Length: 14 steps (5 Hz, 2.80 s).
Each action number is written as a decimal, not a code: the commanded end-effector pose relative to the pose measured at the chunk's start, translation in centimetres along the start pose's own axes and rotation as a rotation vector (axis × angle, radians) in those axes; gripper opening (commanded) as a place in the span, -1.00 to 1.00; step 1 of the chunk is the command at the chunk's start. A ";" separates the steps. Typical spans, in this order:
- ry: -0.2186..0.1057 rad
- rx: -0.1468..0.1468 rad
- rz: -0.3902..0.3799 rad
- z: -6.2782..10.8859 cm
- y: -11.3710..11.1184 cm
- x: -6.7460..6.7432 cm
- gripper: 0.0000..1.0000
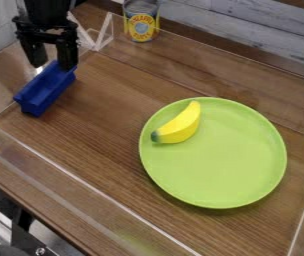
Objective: Put the blue object in the green plate
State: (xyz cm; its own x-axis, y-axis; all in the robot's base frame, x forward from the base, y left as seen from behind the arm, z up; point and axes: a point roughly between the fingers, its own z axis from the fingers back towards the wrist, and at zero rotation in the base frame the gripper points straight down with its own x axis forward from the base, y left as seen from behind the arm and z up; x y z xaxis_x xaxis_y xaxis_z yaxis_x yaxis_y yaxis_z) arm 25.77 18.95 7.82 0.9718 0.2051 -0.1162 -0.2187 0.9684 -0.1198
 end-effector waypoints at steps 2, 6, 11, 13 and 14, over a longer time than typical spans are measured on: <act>-0.050 0.020 0.009 0.4 1.2 0.9 1.00; -0.042 0.009 -0.025 1.1 0.4 1.0 -1.00; -0.060 -0.013 -0.078 3.0 -1.8 1.3 1.00; -0.047 -0.028 -0.084 2.0 -1.9 1.7 1.00; -0.045 -0.034 -0.085 1.2 -1.8 1.9 1.00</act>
State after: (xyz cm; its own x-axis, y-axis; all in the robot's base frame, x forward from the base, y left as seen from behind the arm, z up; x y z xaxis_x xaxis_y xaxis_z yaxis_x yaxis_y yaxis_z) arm 27.47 17.58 7.46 0.9844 0.1365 -0.1111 -0.1554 0.9705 -0.1846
